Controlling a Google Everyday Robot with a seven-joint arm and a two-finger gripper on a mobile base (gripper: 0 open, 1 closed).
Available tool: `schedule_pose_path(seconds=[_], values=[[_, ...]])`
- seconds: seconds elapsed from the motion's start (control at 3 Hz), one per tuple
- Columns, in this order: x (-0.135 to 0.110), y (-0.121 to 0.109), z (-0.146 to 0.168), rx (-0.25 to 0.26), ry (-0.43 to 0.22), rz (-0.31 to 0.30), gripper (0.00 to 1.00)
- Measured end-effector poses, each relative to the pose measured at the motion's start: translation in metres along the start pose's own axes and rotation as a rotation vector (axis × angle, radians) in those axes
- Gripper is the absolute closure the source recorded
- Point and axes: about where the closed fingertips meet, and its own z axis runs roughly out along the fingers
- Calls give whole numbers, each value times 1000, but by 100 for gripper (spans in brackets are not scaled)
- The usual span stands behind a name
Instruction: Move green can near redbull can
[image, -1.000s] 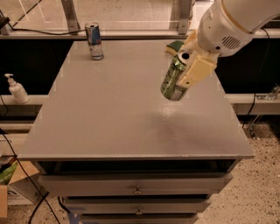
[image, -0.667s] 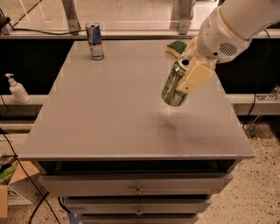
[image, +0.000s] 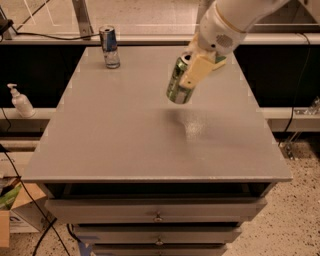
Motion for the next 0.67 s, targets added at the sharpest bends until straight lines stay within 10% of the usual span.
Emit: schedule_pose_path(seconds=[0.67], values=[[-65, -82, 43, 22, -43, -53, 100]])
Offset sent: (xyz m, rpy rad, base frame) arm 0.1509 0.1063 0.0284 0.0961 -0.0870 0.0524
